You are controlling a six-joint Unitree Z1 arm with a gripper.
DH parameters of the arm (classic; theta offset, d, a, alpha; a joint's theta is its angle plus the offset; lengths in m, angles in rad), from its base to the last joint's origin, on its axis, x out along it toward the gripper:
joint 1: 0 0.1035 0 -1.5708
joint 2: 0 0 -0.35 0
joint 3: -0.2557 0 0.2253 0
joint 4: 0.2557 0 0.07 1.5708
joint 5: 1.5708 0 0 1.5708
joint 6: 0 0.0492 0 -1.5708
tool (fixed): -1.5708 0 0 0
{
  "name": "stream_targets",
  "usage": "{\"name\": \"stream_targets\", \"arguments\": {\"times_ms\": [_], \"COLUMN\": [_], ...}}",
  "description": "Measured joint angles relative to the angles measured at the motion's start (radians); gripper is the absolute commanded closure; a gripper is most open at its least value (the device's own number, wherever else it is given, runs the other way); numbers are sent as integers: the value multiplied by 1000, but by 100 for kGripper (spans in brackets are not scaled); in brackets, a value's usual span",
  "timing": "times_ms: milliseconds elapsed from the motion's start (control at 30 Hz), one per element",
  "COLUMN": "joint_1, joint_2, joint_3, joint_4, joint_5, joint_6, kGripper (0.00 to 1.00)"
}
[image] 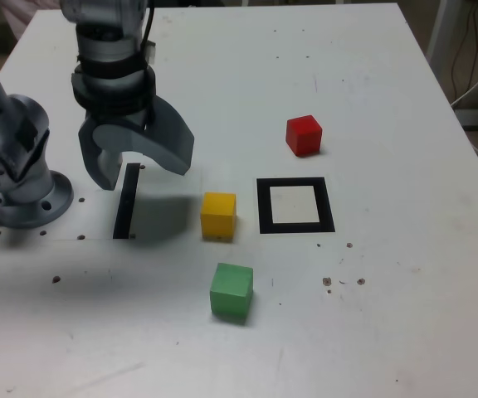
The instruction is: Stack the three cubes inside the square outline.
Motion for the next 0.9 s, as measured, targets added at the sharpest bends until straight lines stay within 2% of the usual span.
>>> {"name": "stream_targets", "arguments": {"times_ms": [600,800,900], "joint_1": [0,3,21], "joint_2": [-46,-46,-38], "joint_3": [-5,-27,-77], "joint_4": [20,45,41], "joint_5": [-2,-53,-61], "joint_6": [9,32,32], "kGripper": [0,0,0]}}
